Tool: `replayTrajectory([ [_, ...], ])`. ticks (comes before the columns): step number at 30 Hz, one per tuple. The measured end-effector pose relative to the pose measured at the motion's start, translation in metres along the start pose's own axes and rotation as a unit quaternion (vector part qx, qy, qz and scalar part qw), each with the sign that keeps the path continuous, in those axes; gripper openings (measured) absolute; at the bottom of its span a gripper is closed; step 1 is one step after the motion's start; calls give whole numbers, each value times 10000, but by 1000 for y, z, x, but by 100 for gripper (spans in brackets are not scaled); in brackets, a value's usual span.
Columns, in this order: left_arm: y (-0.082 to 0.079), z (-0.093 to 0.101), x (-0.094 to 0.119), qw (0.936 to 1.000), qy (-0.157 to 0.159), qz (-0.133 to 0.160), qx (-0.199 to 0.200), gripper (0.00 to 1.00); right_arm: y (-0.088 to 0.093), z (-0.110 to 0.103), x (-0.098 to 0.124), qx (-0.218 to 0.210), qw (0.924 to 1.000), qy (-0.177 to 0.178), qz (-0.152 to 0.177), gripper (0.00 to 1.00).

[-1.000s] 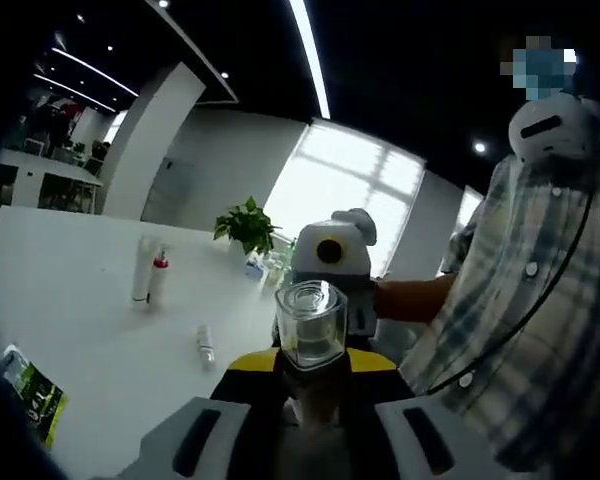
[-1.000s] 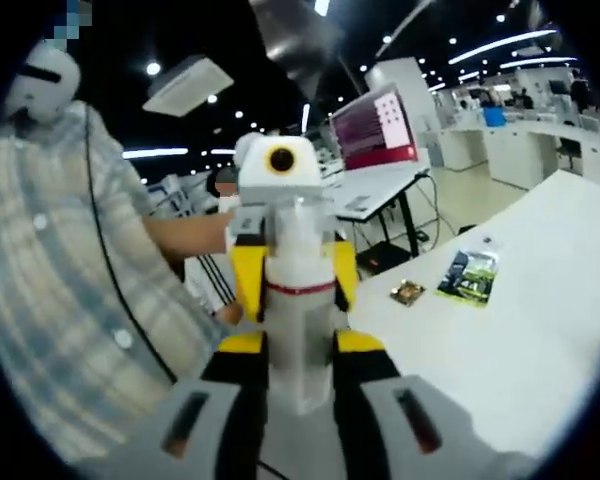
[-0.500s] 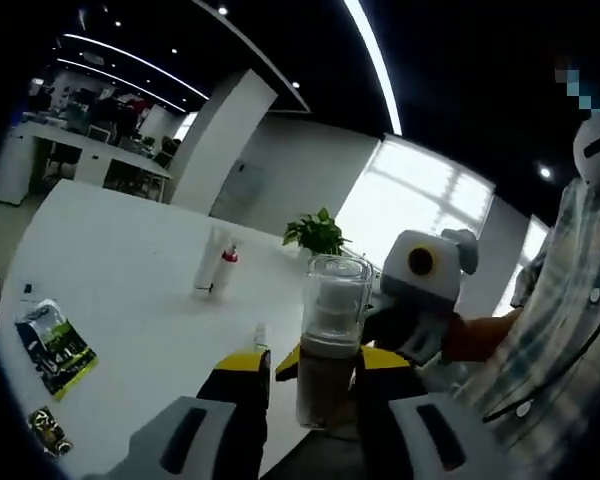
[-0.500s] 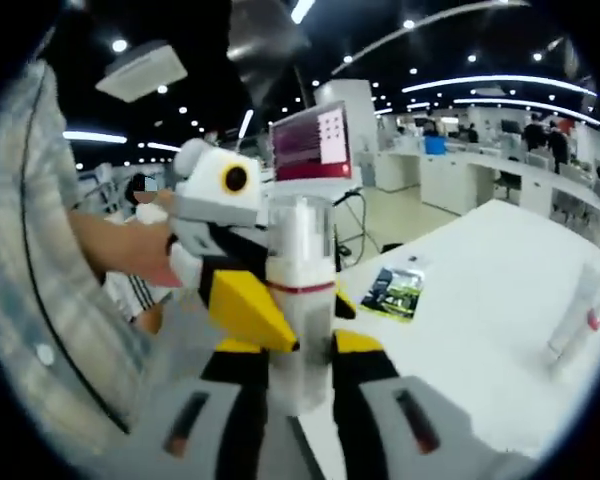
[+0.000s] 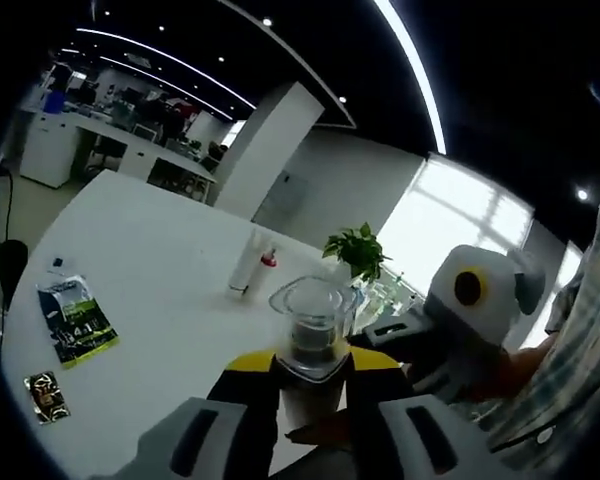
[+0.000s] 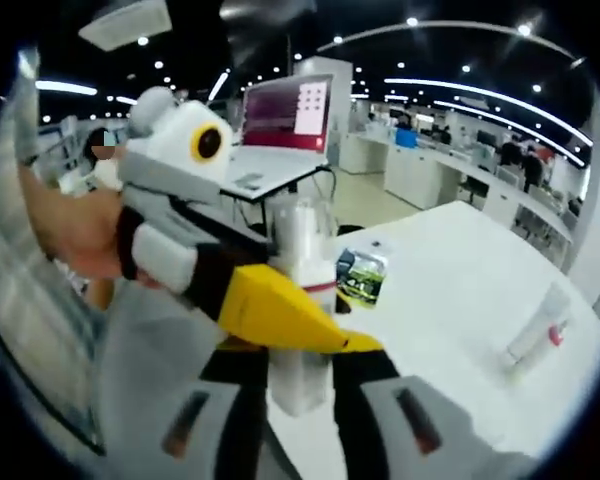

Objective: Arrange the skincare products in the storage area until every visible bottle or jar stands upright without overlapping.

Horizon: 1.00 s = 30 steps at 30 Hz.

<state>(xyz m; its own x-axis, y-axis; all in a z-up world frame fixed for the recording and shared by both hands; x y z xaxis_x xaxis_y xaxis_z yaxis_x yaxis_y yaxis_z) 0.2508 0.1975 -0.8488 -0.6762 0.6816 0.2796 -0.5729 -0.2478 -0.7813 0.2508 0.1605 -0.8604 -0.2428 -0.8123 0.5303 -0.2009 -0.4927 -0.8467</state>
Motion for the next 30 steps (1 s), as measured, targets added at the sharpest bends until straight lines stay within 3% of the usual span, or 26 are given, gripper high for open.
replayTrajectory([
  [4, 0, -3, 3, 9999, 109, -99, -29, 25, -1, -1, -3, 6, 9999, -156, 16, 22],
  [7, -3, -1, 8, 9992, 320, -121, -191, 25, -3, -4, -3, -135, 9983, -552, 140, 22],
  [9, -5, 4, 12, 9970, 674, -184, -331, 25, 1, -7, -1, -391, 9948, -937, 8, 22],
  [12, -4, 15, 19, 9885, 1287, -419, -671, 25, -1, -13, 2, -509, 9854, -1620, 151, 27],
  [14, -4, 20, 24, 9819, 1536, -507, -988, 25, -1, -18, 6, -295, 9806, -1933, 125, 28],
  [16, -3, 26, 28, 9748, 1808, -650, -1133, 25, -2, -29, 12, -282, 9697, -2424, 111, 27],
  [18, -2, 33, 31, 9686, 2101, -730, -1107, 25, -5, -34, 17, -401, 9611, -2723, 221, 26],
  [20, -3, 36, 32, 9657, 2218, -708, -1152, 25, -6, -35, 20, -474, 9572, -2842, 264, 26],
  [22, -2, 44, 37, 9576, 2570, -728, -1084, 25, -9, -43, 24, -568, 9459, -3179, 319, 26],
  [24, -2, 47, 38, 9550, 2646, -742, -1121, 25, -10, -51, 27, -628, 9366, -3430, 340, 24],
  [25, 0, 49, 40, 9525, 2726, -821, -1083, 25, -10, -52, 27, -689, 9357, -3443, 337, 24],
  [28, -1, 48, 38, 9539, 2690, -805, -1061, 25, -10, -50, 26, -726, 9392, -3338, 344, 23],
  [30, -8, 43, 33, 9630, 2462, -589, -927, 26, -13, -42, 22, -731, 9511, -2964, 472, 23],
])
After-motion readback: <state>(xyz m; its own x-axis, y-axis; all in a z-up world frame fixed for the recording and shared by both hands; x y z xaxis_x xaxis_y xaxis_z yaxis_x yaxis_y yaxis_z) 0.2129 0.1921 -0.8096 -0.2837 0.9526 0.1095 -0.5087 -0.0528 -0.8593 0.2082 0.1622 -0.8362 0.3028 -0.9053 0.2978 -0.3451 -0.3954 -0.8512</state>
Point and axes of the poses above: the point that each gripper's makers call its tool centre point, and the gripper's own axes: x roughly backward along the fingers, z roughly to its right, y roughly out of its underside, the point moved 4 cm from there along x, roughly backward along the fingers, and after that the axes turned 7 degrees about -y, right-handed, at the moved point
